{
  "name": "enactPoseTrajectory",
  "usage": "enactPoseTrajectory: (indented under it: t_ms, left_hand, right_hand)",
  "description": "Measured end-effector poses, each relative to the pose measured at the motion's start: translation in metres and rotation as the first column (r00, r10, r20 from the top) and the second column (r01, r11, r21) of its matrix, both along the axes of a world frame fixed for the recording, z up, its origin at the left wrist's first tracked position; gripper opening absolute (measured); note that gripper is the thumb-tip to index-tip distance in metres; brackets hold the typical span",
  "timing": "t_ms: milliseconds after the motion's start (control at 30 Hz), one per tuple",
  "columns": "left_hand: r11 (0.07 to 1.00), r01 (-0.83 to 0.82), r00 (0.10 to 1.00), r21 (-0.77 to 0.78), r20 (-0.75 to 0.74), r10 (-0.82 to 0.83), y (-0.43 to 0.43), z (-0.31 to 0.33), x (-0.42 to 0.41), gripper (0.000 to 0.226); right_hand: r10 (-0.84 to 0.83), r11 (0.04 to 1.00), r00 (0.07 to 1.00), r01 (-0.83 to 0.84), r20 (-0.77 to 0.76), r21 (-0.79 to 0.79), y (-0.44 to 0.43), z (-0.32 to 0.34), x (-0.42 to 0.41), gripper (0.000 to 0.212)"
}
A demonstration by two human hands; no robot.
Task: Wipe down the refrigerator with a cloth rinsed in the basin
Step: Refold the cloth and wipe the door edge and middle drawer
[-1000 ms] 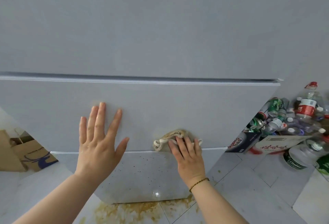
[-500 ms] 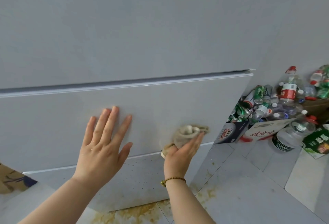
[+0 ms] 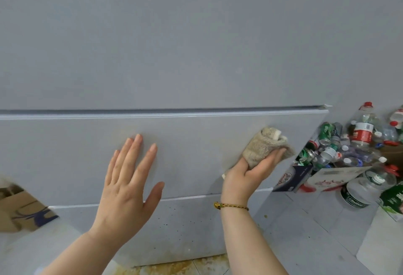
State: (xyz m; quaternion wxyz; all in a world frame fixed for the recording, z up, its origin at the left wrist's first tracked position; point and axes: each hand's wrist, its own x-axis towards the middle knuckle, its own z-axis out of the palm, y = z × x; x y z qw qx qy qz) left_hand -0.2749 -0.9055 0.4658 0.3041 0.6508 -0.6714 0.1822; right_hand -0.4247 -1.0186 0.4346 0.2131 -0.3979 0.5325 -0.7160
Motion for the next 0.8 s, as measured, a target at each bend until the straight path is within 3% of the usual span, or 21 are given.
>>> enactPoseTrajectory:
  t_ms: [67, 100, 167, 233, 300, 400, 500, 700, 800]
  left_hand:
    - [0.991, -0.107, 0.975, -0.084, -0.204, 0.088, 0.016, 0.004, 0.015, 0.057]
    - [0.974, -0.205, 0.914, -0.099, -0.376, 0.154, 0.030, 0.010, 0.029, 0.063]
    - [0.927, -0.374, 0.687, -0.026, -0.679, 0.258, 0.046, 0.020, 0.050, 0.074]
    - [0.886, -0.460, 0.515, 0.063, -0.793, 0.324, 0.056, 0.024, 0.078, 0.071]
    - [0.898, -0.425, 0.394, 0.113, -0.870, 0.296, 0.064, 0.027, 0.111, 0.061]
    - [0.970, -0.230, 0.227, 0.082, -0.964, 0.135, 0.071, 0.025, 0.147, 0.046]
    - [1.000, -0.014, 0.226, 0.026, -0.974, 0.028, 0.080, 0.023, 0.172, 0.054]
    - [0.974, 0.224, 0.225, 0.025, -0.974, -0.027, 0.093, 0.033, 0.204, 0.073]
    - [0.961, 0.275, 0.242, 0.033, -0.970, -0.035, 0.093, 0.035, 0.210, 0.078]
  right_hand:
    - [-0.045, 0.992, 0.989, 0.028, -0.139, -0.120, 0.010, 0.012, 0.012, 0.057]
    - [-0.050, 0.984, 0.977, 0.012, -0.209, -0.180, 0.018, 0.020, 0.027, 0.056]
    - [-0.090, 0.968, 0.930, -0.002, -0.356, -0.251, 0.027, 0.023, 0.044, 0.051]
    - [-0.135, 0.948, 0.846, -0.042, -0.515, -0.316, 0.035, 0.021, 0.062, 0.047]
    - [-0.172, 0.905, 0.739, -0.144, -0.651, -0.401, 0.046, 0.022, 0.085, 0.045]
    - [-0.251, 0.787, 0.574, -0.348, -0.780, -0.509, 0.053, 0.017, 0.124, 0.038]
    - [-0.352, 0.730, 0.451, -0.416, -0.820, -0.542, 0.060, 0.015, 0.163, 0.052]
    - [-0.397, 0.668, 0.323, -0.540, -0.859, -0.512, 0.084, 0.023, 0.224, 0.038]
    - [-0.423, 0.657, 0.109, -0.647, -0.900, -0.387, 0.088, -0.003, 0.235, 0.041]
